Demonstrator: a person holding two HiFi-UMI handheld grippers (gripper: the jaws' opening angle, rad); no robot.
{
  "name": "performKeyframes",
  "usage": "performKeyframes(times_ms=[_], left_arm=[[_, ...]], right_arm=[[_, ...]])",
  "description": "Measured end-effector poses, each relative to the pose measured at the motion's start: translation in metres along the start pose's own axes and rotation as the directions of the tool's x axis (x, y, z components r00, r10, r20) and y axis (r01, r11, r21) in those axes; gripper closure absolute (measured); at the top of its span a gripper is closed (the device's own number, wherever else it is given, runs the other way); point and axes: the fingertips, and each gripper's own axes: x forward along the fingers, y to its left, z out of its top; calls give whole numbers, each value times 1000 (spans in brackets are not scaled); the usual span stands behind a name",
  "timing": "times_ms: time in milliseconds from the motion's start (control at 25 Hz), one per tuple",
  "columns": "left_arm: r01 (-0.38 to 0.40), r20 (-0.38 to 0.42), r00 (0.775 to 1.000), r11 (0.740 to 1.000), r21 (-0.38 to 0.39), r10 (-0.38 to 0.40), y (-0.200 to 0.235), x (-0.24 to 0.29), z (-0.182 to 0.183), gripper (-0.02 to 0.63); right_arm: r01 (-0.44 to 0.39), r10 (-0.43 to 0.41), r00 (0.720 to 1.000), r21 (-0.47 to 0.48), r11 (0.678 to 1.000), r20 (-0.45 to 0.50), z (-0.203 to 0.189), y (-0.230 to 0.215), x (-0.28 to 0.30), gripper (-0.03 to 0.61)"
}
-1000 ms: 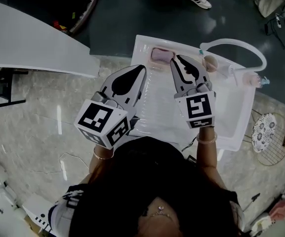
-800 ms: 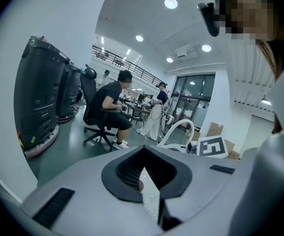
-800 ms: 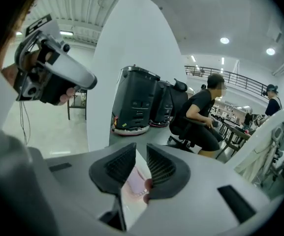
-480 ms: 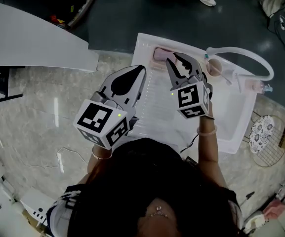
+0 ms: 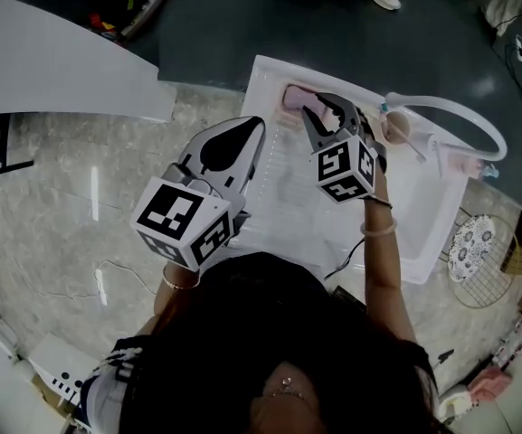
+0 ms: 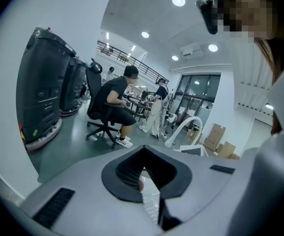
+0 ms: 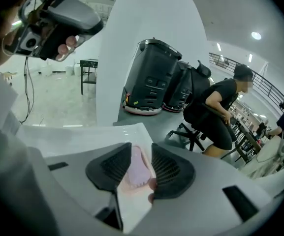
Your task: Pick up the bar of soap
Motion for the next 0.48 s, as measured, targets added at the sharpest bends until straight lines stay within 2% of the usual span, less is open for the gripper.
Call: performKeyframes(times_ms=[200,480], left_arm=[[-4,-4,1000,1000,-12,3,7,2,-1,614],[-15,-12,1000,999,-30,14,17,2,-6,614]], right_arm=[[-45,41,997,-63,997,-70,-14,3,19,449],[-107,93,987,-98,989,-135,-27,11,40,433]])
